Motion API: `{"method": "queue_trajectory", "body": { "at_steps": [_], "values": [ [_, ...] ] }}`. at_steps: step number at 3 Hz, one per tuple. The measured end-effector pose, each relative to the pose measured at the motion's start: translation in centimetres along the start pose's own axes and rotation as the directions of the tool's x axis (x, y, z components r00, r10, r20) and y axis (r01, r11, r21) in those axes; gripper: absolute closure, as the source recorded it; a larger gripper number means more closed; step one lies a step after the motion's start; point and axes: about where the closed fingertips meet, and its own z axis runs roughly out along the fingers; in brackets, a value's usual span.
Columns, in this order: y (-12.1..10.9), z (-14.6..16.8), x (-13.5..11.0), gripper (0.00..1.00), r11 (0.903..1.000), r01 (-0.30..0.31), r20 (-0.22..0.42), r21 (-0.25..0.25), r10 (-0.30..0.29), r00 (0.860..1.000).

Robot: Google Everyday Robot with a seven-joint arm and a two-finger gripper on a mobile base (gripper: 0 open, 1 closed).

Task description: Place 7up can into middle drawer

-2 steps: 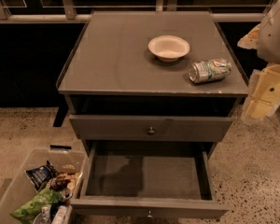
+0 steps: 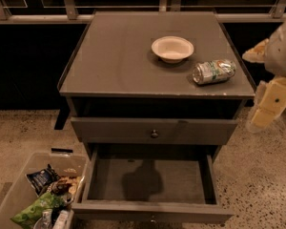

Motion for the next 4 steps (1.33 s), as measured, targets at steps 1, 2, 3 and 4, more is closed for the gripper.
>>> {"method": "queue_trajectory", "body": {
  "at_steps": [1,2,3,4],
  "values": [
    [-3.1,5.9,3.4,0.00,0.9988,-0.017,0.187,-0.046,0.025,0.982],
    [-7.1,11.6,4.3,0.00,0.9985,0.015,0.283,-0.053,0.000,0.959],
    [-7.3,13.3,4.8,0.00,0.9970,0.015,0.288,-0.075,0.008,0.958],
    [-8.3,12.7,5.0,0.00,0.9994,-0.004,0.279,-0.034,0.014,0.960]
  ]
}}
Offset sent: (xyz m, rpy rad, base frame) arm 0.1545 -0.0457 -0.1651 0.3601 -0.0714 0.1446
